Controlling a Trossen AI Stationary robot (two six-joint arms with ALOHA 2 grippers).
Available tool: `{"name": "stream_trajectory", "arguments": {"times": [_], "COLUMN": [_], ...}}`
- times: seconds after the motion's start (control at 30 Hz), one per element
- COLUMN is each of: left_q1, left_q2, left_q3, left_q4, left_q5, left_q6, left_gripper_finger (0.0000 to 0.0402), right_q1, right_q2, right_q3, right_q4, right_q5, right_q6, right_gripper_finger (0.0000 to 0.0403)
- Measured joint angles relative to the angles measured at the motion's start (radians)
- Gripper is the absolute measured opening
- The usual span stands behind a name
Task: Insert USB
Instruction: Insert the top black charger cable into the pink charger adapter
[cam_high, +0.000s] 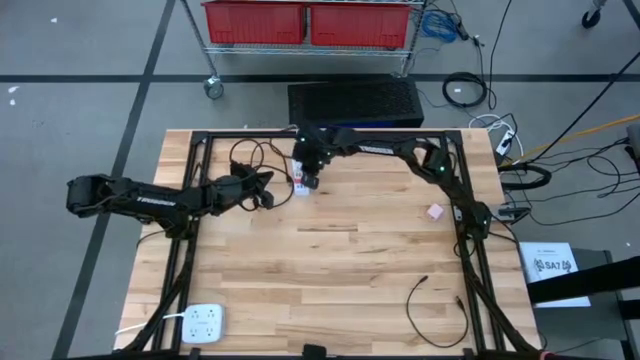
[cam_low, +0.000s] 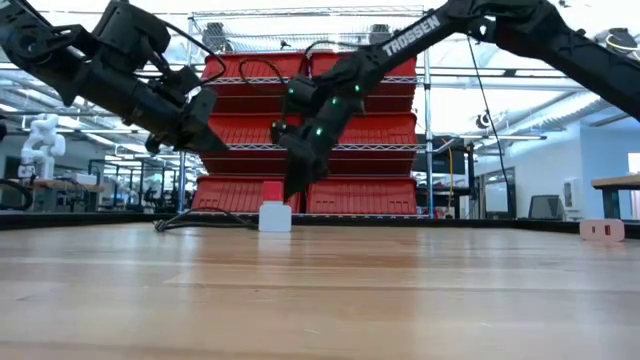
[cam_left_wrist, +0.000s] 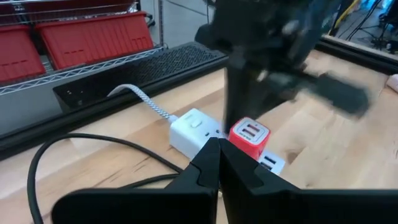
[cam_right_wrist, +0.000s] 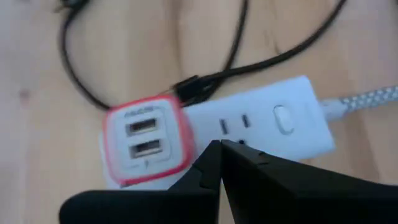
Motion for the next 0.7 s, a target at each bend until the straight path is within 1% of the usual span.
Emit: {"name": "stream_trajectory", "arguments": {"times": [0.13,0.2,0.3,0.37,0.43,0.5,0.67,0.7], "left_q1": [0.000,0.000,0.000,0.000,0.000,0.000,-0.001,-0.001], "left_q2": [0.000,0.000,0.000,0.000,0.000,0.000,0.000,0.000], "left_q3": [0.000,0.000,0.000,0.000,0.000,0.000,0.000,0.000], "left_q4": [-0.014,-0.015,-0.015,-0.014,-0.016,-0.024,-0.048,-0.049], "left_q5": [0.000,0.000,0.000,0.000,0.000,0.000,0.000,0.000], "left_q6": [0.000,0.002,0.003,0.003,0.003,0.002,-0.008,-0.008], "left_gripper_finger": [0.0011,0.0011,0.0011,0.0011,0.0011,0.0011,0.0011,0.0011], "right_q1": [0.030,0.051,0.090,0.118,0.135,0.133,0.072,0.059], "right_q2": [-0.009,-0.019,-0.030,-0.027,-0.026,-0.043,-0.083,-0.083], "right_q3": [0.003,0.003,0.005,0.001,0.000,0.000,0.002,0.002], "right_q4": [-0.132,-0.163,-0.231,-0.273,-0.242,-0.193,-0.016,0.016], "right_q5": [-0.018,-0.024,-0.071,-0.067,-0.042,0.010,0.134,0.144], "right_q6": [-0.031,-0.048,-0.074,-0.081,-0.082,-0.062,0.032,0.039], "right_gripper_finger": [0.0000,0.0000,0.0000,0.0000,0.0000,0.0000,0.0000,0.0000]}}
